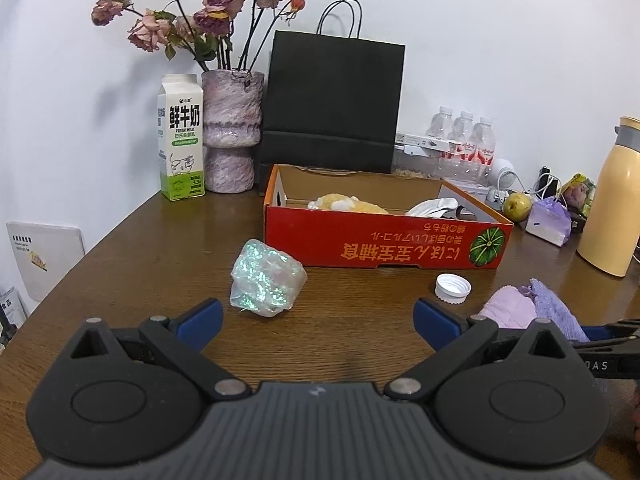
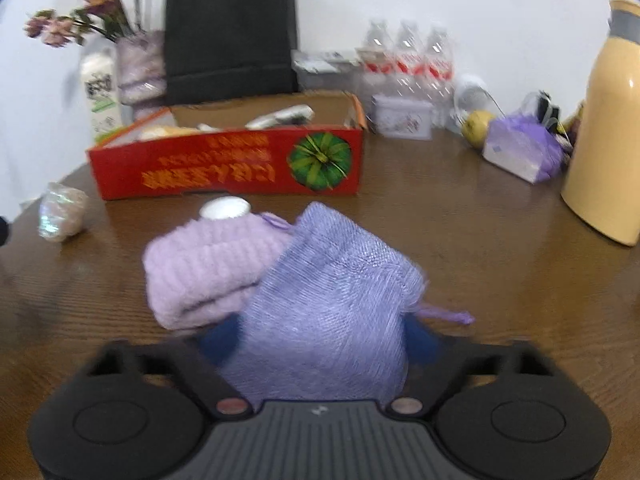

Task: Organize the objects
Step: 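Grasp the purple pouch with the right gripper while the left gripper grasps the iridescent bag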

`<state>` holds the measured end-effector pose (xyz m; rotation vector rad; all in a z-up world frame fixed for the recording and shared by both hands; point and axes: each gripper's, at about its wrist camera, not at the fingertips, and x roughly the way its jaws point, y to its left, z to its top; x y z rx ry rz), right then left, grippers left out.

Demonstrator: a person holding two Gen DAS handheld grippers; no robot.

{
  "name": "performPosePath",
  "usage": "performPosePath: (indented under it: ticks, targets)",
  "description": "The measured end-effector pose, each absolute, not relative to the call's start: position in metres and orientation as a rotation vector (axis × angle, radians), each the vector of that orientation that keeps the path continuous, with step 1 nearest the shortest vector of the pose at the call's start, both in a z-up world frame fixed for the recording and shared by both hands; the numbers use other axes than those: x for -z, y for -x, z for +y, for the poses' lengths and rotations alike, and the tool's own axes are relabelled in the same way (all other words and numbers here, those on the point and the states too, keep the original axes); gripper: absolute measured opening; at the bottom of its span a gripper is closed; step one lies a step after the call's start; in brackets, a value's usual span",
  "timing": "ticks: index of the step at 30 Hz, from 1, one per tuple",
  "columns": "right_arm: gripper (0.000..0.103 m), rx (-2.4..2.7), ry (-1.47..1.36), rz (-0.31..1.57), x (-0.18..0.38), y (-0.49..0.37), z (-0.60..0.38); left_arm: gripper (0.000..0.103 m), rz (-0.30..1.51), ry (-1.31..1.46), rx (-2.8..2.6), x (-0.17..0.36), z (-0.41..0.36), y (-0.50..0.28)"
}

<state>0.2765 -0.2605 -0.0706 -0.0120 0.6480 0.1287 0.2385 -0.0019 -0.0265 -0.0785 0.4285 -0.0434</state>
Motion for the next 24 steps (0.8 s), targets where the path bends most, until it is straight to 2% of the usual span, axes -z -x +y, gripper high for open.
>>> performPosePath:
  ticks: [1,2,5,12,24]
  targets:
    - [0.028,-0.138,0.011,0.642,0.070,-0.275,-0.261,0.103,0.432,0.084,0.041,0.027,-0.001,-0.239]
    - [0.017,-0.136,0.005,0.639,0.070,-0.274,-0.262,0.103,0.436,0.089,0.036,0.027,0.001,-0.240]
    - [0.005,-0.119,-0.042,0.619,0.067,-0.271,-0.270,0.103,0.440,0.103,0.032,0.027,0.004,-0.241]
    - [0.005,-0.078,-0.002,0.458,0.055,-0.247,-0.268,0.103,0.440,0.100,0.024,0.027,0.005,-0.242]
    - [0.005,-0.079,0.010,0.367,0.049,-0.240,-0.268,0.103,0.517,0.083,-0.072,0.038,0.023,-0.281]
